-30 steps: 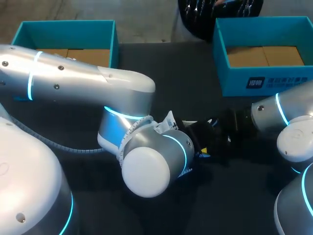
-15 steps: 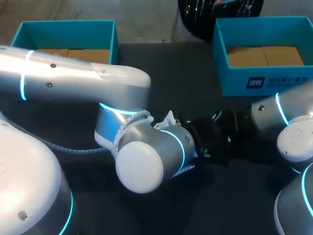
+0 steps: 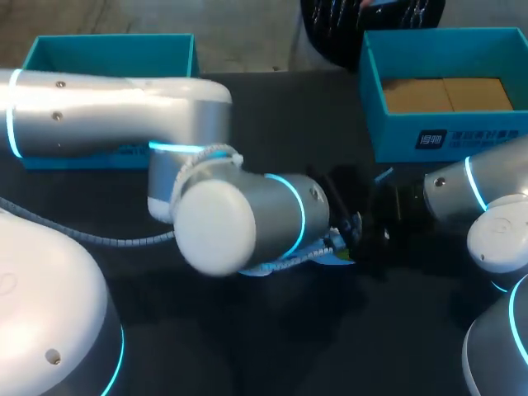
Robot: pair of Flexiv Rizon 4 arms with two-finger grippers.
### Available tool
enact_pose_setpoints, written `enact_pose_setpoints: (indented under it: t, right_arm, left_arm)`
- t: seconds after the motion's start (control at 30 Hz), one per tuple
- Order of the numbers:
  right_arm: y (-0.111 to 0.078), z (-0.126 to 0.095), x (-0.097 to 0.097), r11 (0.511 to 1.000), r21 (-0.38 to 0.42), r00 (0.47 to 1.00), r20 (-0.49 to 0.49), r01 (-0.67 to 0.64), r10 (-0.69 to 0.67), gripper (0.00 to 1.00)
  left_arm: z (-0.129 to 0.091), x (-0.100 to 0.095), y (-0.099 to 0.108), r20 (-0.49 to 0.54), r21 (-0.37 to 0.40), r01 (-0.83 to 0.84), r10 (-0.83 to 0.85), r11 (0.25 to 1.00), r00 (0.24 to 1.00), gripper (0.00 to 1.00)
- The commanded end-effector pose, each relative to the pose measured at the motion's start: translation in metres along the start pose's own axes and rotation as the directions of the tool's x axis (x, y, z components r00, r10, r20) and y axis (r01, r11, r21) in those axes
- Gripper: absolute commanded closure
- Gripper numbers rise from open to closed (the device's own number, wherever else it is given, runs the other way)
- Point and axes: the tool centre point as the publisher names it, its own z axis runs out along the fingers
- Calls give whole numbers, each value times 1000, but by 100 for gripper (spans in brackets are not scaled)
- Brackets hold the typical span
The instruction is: Take the shoe out of the shoebox, open the shoe tongue, remove and reinsert the insole, then place the shoe into the shoebox
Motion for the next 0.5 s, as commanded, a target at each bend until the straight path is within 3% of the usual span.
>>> enact_pose_setpoints:
  t: [0.03, 0.5]
  right_arm:
    - [1, 1, 0, 1000, 3, 1000, 0, -1, 1, 100]
    - [1, 1, 0, 1000, 3, 1000, 0, -1, 1, 100]
  left_arm:
    - [-13, -14, -10, -97, -14, 19, -20, 1000, 995, 100]
    - [-30, -35, -37, -360, -71, 76, -96, 995, 928, 100]
